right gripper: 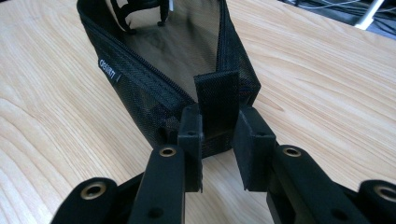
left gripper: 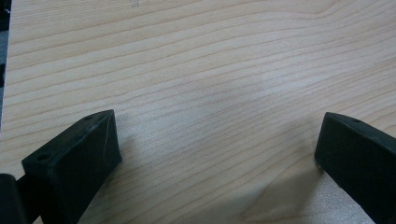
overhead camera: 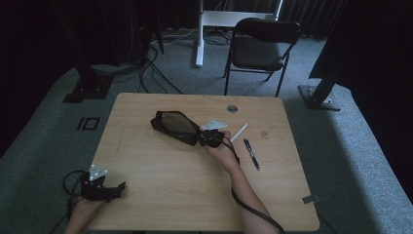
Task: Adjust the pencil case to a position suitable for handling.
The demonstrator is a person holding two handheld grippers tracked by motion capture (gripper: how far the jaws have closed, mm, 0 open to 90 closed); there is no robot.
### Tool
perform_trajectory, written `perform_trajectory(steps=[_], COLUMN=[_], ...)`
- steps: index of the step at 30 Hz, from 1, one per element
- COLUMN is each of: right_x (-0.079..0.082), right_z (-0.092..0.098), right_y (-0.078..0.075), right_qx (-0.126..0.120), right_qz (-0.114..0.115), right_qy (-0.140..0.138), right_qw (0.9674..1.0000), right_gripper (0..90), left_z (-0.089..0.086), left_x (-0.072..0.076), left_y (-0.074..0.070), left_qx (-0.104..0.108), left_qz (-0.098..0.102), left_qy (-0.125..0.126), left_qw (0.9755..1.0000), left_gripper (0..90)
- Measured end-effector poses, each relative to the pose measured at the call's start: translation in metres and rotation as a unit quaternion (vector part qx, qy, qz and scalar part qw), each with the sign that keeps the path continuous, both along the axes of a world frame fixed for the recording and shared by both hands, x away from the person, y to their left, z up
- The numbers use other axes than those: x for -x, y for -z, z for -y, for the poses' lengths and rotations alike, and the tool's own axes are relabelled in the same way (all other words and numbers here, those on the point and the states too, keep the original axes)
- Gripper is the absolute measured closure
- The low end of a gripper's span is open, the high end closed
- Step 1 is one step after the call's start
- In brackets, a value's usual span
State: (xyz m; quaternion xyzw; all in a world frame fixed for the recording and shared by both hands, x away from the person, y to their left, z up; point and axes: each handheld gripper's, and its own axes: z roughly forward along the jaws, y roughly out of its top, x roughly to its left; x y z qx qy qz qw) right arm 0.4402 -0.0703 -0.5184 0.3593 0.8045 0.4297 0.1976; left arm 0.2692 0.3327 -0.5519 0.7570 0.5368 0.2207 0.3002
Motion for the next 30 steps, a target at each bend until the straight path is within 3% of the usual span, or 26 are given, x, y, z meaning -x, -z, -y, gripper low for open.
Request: perform_trajectory(steps=[21,30], right_x=[0.023,0.040], right_z=[0.027,0.041], right_y=[0.002,0.004], right_qx=[0.003,-0.012], right_qz=[0.005,0.004], right_qy=[0.026,0.040], right_qw=[0.9996,0.9991], right_gripper=[73.5,73.5], left_z=[0.000,0.000], left_x=[0.000,0.000], left_y=[0.000,0.000], left_qx=[0.000,0.000], left_qz=[0.000,0.000], left_qy=[0.000,-0.001], left_qw=[1.0000,1.0000], left_gripper=[0.1,0.1])
